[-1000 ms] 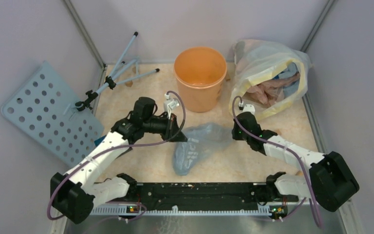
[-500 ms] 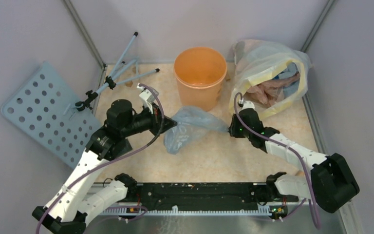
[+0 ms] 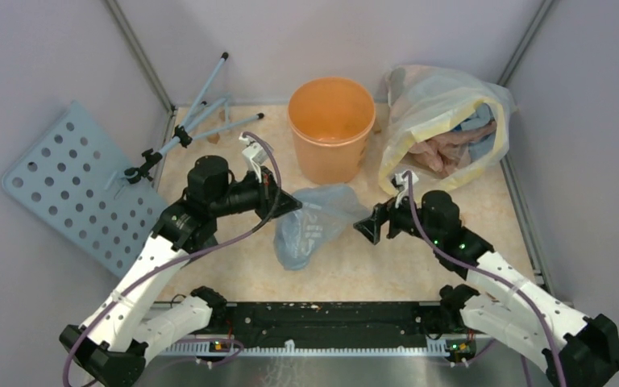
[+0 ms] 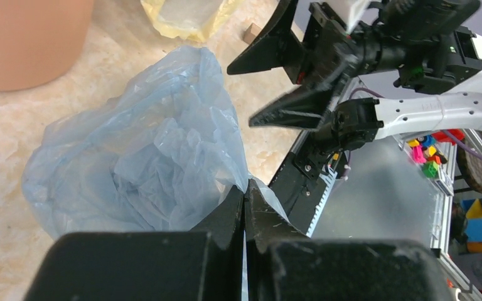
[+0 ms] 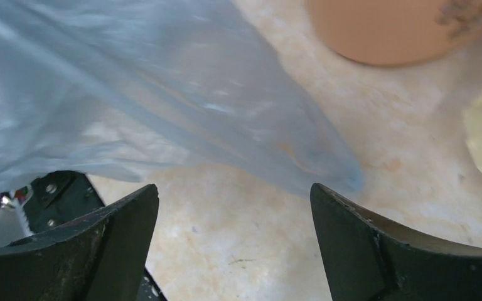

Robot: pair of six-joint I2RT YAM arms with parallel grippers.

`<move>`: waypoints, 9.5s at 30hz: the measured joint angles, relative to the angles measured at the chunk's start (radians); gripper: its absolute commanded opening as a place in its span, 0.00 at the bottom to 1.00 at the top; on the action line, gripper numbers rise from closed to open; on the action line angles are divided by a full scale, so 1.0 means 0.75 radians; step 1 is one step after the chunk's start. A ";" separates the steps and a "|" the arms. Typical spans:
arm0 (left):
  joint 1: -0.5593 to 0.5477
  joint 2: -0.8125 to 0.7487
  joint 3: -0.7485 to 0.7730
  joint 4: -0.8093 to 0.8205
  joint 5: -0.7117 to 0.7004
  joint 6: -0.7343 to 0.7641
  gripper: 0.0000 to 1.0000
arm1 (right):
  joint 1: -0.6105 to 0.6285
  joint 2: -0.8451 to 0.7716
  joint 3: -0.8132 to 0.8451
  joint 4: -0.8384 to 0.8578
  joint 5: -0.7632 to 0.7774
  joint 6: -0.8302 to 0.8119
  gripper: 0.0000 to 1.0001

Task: Put the trash bags into the trash bin
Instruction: Unfold the trash bag at the center of the board.

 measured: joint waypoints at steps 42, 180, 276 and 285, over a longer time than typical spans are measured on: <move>0.000 0.192 0.297 -0.131 0.171 0.020 0.03 | 0.737 0.113 -0.116 0.658 0.520 -1.075 0.00; -0.356 -0.163 -0.803 0.376 -0.777 -0.128 0.00 | 0.435 0.755 0.105 0.430 0.213 -0.466 0.51; -0.051 0.051 -1.171 1.261 -0.270 -0.850 0.55 | 0.319 0.512 0.218 0.109 0.469 0.161 0.00; -0.158 0.199 -1.172 1.424 -0.346 -0.901 0.51 | 0.326 0.512 0.218 0.113 0.465 0.163 0.00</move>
